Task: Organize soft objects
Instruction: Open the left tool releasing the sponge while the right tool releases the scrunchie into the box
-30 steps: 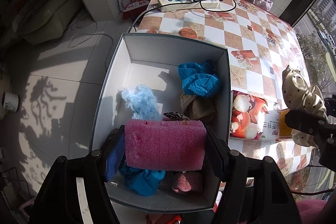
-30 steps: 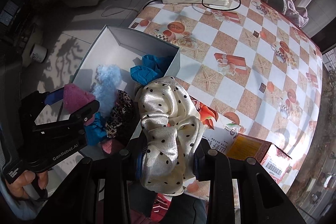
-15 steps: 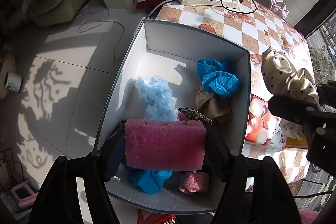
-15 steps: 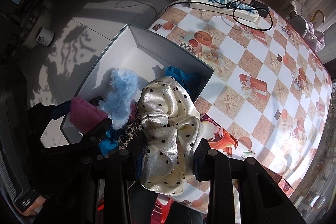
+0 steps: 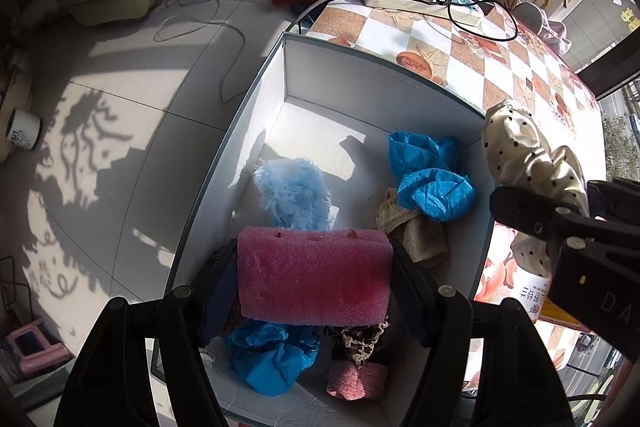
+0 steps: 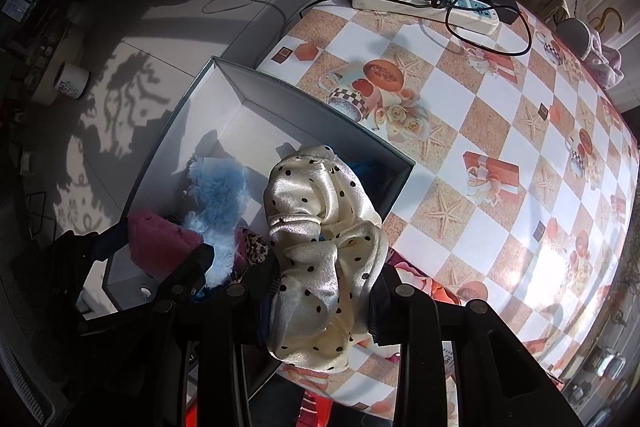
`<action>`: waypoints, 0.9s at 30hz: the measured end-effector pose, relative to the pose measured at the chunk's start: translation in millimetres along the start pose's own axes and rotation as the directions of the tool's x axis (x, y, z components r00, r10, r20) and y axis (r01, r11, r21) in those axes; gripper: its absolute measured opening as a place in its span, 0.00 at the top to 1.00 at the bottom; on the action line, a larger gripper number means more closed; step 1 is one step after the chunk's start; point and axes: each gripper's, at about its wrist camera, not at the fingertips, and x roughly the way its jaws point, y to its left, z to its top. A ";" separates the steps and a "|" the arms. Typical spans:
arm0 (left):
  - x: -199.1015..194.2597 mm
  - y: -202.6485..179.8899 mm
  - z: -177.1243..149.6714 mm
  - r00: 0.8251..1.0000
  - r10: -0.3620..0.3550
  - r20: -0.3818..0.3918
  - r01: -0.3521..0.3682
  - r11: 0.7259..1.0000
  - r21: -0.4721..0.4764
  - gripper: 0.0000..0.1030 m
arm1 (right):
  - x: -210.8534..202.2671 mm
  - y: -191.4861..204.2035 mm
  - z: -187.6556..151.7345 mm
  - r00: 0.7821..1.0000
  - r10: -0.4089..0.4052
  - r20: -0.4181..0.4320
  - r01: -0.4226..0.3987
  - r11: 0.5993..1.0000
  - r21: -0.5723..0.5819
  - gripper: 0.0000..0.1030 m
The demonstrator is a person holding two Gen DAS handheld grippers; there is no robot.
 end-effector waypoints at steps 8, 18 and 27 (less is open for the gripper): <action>6.3 -6.5 2.0 1.000 -0.005 -0.015 0.005 1.000 0.005 0.29 | 6.1 -4.5 -2.0 1.000 -0.003 -0.021 0.003 1.000 0.004 0.66; 3.8 -8.9 1.9 0.999 -0.036 0.004 0.036 0.999 0.016 0.28 | 10.1 -4.6 -1.1 1.000 0.005 -0.028 -0.005 1.000 -0.001 0.66; 6.4 -3.5 -1.6 1.000 0.024 -0.009 -0.024 1.000 -0.002 0.14 | 0.1 10.8 -0.7 0.999 -0.037 -0.006 0.037 0.997 -0.074 0.17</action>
